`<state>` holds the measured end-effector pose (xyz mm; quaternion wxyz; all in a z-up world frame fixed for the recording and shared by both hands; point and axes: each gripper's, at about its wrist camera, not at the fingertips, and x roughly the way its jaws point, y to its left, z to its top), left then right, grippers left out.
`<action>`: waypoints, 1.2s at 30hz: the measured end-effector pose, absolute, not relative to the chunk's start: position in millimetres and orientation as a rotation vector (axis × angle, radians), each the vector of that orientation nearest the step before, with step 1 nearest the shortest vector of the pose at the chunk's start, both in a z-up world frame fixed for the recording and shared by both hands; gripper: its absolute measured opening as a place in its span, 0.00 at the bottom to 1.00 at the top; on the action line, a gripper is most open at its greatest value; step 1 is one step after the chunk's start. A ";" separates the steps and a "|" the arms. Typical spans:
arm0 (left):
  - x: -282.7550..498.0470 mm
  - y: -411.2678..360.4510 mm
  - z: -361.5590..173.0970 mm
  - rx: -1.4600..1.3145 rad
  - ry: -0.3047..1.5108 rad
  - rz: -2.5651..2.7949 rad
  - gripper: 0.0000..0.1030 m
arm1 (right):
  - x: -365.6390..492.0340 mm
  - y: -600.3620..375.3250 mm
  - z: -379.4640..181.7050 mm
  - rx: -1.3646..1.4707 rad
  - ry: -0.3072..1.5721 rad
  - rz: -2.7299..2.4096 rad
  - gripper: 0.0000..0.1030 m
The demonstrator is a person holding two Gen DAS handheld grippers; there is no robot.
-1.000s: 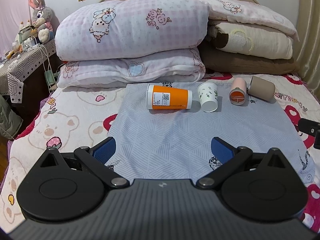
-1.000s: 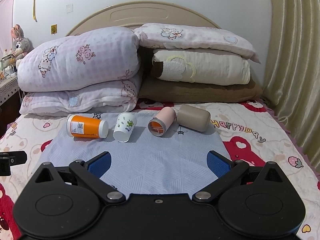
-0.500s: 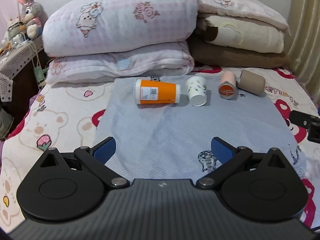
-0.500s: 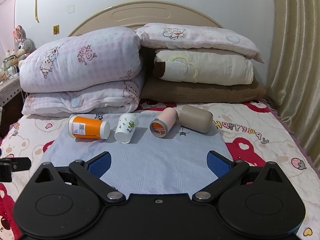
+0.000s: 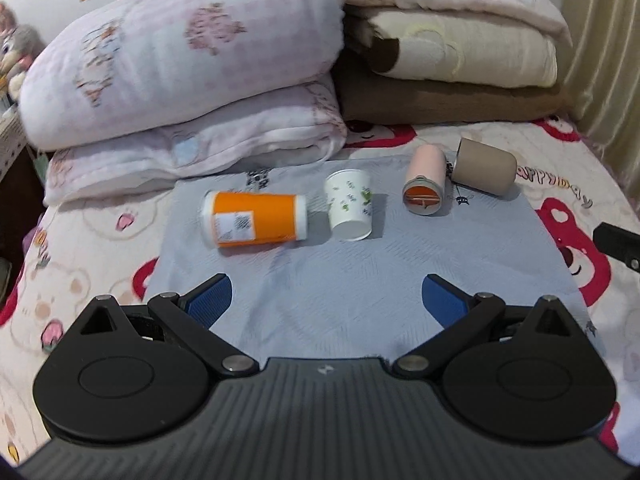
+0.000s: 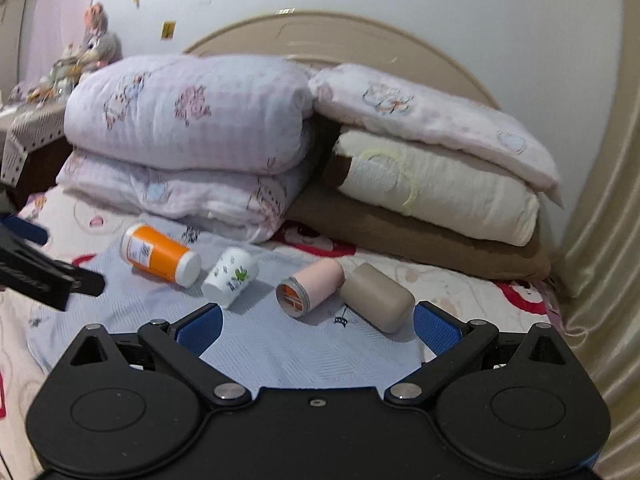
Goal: Flip cup upright
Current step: 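Move the right tool to the lying beige tumbler while the left tool approaches alongside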
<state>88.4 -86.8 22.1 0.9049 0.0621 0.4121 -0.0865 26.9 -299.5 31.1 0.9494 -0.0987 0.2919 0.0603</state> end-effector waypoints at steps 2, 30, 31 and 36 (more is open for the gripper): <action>101.9 -99.9 17.9 0.131 0.863 -0.194 1.00 | 37.3 -304.8 29.1 -0.226 0.604 0.159 1.00; 237.2 -223.5 -98.9 -0.125 0.906 -0.365 0.96 | 199.5 -393.1 -77.4 -0.498 0.616 0.441 0.97; 240.4 -226.7 -100.9 -0.134 0.908 -0.371 0.96 | 205.1 -394.6 -81.9 -0.506 0.626 0.443 0.96; 258.7 -245.1 -103.6 -0.219 0.939 -0.431 0.88 | 228.6 -396.5 -101.2 -0.539 0.670 0.470 0.96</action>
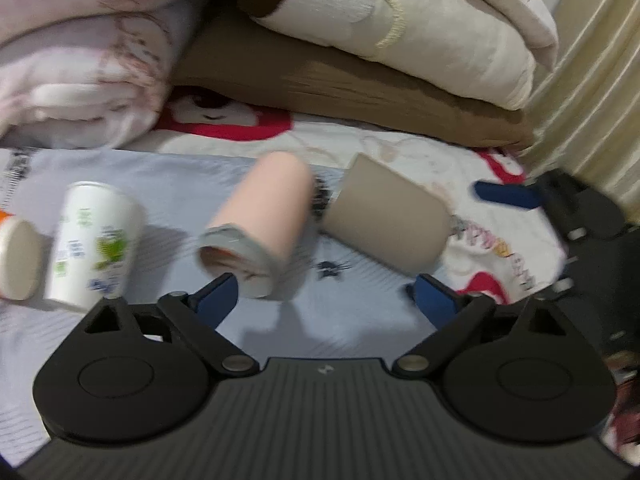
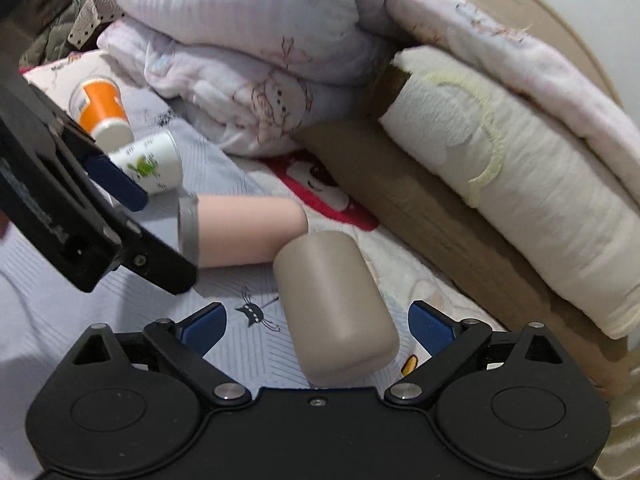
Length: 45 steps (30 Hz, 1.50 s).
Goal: Flip cup upright
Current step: 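Move the right tool to the lying beige tumbler while the left tool approaches alongside, then close the right gripper on the beige tumbler while the left gripper braces its end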
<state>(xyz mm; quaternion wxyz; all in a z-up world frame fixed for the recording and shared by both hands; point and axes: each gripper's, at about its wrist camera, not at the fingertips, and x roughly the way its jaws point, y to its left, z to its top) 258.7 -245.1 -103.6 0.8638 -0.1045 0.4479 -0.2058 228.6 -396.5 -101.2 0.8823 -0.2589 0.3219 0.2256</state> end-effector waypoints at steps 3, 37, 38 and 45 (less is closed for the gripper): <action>267.2 -253.6 -99.1 -0.258 0.929 -0.445 0.87 | 235.9 -397.1 -112.7 -0.557 0.684 0.469 0.96; 298.6 -237.4 -122.3 -0.367 1.019 -0.540 0.68 | 250.6 -401.3 -153.0 -0.437 0.810 0.346 0.83; 297.2 -236.8 -122.3 -0.372 1.025 -0.545 0.68 | 247.2 -400.2 -153.1 -0.434 0.814 0.330 0.83; 281.6 -239.2 -125.5 -0.390 1.070 -0.605 0.68 | 231.1 -396.4 -152.6 -0.334 0.829 0.252 0.83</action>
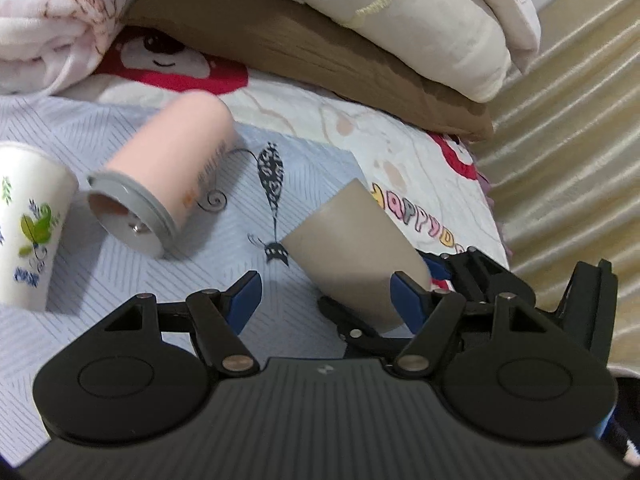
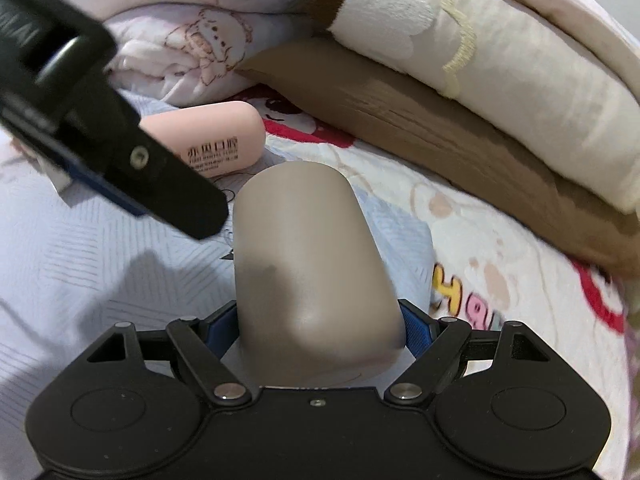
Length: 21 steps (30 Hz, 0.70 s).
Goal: Flip cup upright
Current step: 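Close the right gripper on the beige tumbler while the left gripper braces its end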
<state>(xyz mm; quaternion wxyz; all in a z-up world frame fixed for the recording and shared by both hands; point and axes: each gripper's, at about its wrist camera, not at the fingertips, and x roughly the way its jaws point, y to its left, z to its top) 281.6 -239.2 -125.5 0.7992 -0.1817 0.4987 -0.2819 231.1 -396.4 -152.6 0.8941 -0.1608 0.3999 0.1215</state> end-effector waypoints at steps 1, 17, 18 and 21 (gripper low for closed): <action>279.5 -239.3 -126.0 -0.384 1.071 -0.601 0.68 | 229.0 -396.6 -152.1 -0.308 0.836 0.245 0.83; 256.3 -214.2 -151.8 -0.504 1.174 -0.663 0.68 | 184.4 -382.7 -150.6 -0.043 0.913 0.212 0.83; 254.2 -212.4 -152.1 -0.497 1.172 -0.655 0.68 | 181.0 -380.8 -149.6 -0.040 0.914 0.214 0.83; 249.0 -204.5 -154.5 -0.512 1.184 -0.662 0.68 | 172.6 -378.6 -147.1 0.017 0.928 0.222 0.83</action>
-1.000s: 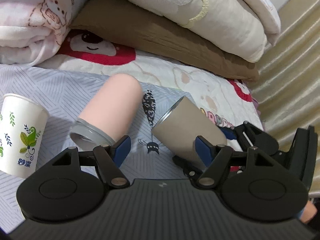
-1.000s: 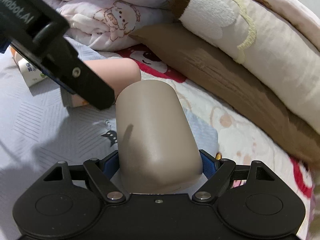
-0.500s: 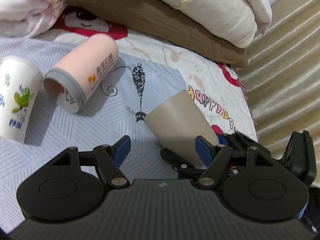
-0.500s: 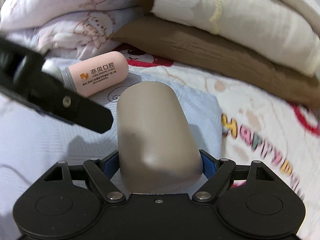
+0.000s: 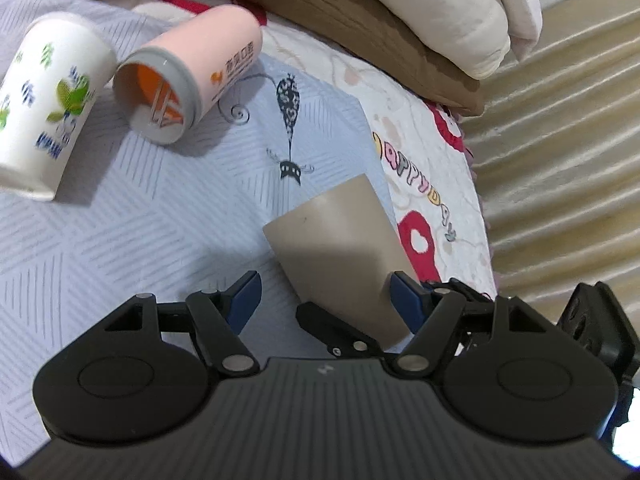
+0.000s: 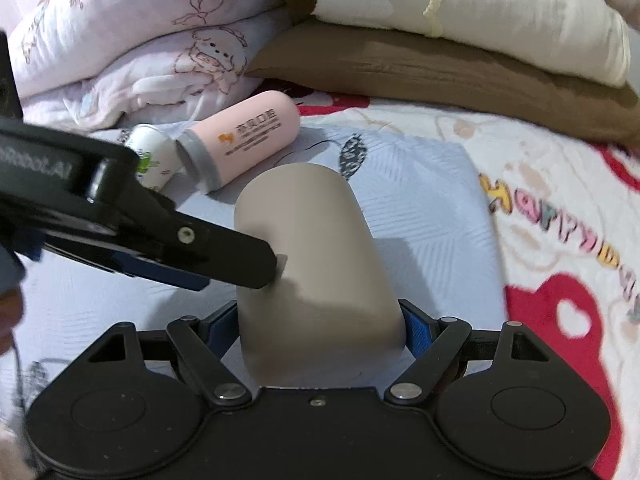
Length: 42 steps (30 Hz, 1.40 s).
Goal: Flip cup upright
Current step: 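Close the right gripper on the beige tumbler while the left gripper braces its end, then hold the beige tumbler with both grippers and lift it off the cloth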
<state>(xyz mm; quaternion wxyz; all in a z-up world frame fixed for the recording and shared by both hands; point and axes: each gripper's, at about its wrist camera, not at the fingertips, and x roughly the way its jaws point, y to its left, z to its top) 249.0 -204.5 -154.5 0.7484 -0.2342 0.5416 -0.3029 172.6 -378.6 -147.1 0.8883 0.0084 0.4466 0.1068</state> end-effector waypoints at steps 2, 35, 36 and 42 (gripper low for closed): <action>245.0 -199.6 -154.6 -0.520 1.187 -0.660 0.68 | 169.7 -373.7 -147.4 0.032 0.932 0.218 0.83; 184.6 -92.4 -119.4 -0.348 1.251 -0.528 0.51 | 130.9 -277.3 -121.6 0.318 1.094 0.343 0.76; 181.2 -88.2 -119.0 -0.320 1.250 -0.519 0.52 | 131.0 -273.7 -122.6 0.336 1.108 0.349 0.76; 177.8 -50.9 -125.2 -0.382 1.259 -0.503 0.52 | 129.8 -240.5 -124.1 0.347 1.142 0.402 0.75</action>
